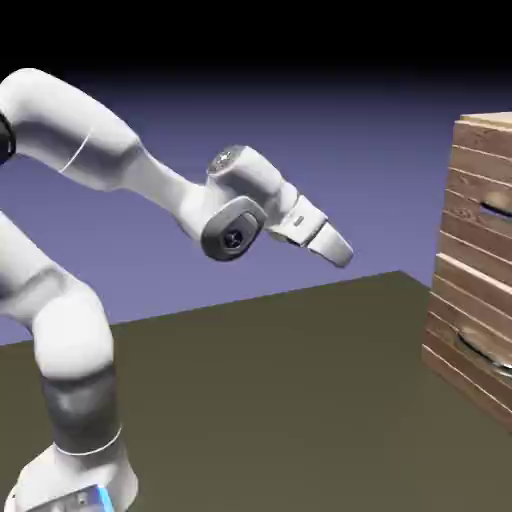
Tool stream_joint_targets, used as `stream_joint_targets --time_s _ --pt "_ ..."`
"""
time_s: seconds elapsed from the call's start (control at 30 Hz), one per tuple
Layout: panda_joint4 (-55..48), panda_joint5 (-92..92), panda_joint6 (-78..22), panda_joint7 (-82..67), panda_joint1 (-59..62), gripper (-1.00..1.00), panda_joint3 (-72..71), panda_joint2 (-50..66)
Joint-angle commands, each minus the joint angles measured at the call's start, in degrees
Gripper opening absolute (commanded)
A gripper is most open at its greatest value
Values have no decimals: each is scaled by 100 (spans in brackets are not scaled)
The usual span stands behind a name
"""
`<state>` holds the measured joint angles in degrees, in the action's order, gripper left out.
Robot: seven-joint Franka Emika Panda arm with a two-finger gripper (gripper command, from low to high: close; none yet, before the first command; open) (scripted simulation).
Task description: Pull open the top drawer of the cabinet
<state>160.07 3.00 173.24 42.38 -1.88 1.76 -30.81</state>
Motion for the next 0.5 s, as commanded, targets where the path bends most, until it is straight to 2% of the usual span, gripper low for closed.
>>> stream_joint_targets --time_s 0.0,0.47 --pt "-77 250 -63 -6 -99 0 146 153" --pt "-1153 3738 -951 -96 -1482 0 2187 2298"
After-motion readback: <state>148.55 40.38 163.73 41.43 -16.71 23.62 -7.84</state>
